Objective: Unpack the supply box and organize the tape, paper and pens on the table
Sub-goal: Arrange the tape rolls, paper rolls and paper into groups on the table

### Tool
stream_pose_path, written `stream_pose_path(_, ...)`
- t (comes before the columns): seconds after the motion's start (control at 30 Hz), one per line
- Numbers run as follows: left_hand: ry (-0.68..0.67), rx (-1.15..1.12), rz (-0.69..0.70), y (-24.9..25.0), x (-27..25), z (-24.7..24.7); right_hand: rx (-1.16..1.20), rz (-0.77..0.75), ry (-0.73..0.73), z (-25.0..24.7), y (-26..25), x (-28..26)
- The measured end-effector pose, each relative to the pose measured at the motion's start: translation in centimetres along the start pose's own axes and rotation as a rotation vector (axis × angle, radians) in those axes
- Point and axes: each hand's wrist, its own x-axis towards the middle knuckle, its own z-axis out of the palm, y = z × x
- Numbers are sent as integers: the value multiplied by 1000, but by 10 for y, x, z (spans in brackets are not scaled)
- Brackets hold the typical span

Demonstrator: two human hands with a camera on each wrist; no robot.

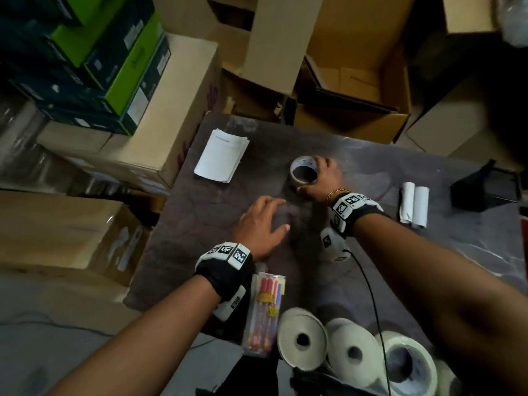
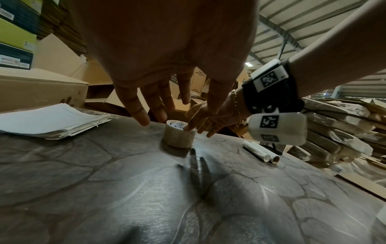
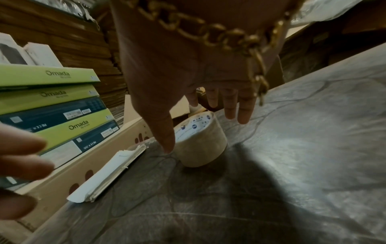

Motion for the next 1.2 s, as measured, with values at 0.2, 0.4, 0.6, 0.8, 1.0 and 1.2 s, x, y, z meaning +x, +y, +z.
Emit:
stream_pose_path(0.2, -15, -4, 7, -13, -3, -7, -28, -6, -24, 11, -10, 17)
stream_pose_path(0.4, -46, -15, 9, -4, -3, 1, 4, -30, -30, -13, 6, -25)
stream_pose_path(0.6, -102, -41, 92, 60, -3, 44, -34, -15, -1, -53, 83, -137)
stream_pose_path(0.8, -145, -15, 187, 134, -30, 105, -134, 137, -2, -68, 183, -230)
stream_pose_path(1.0, -157, 78, 168, 179, -76, 153, -182, 141, -16, -61, 237, -272)
stream_pose_path(1.2, -156, 161, 154, 200, -112, 174, -193, 41, -73, -53, 243, -284)
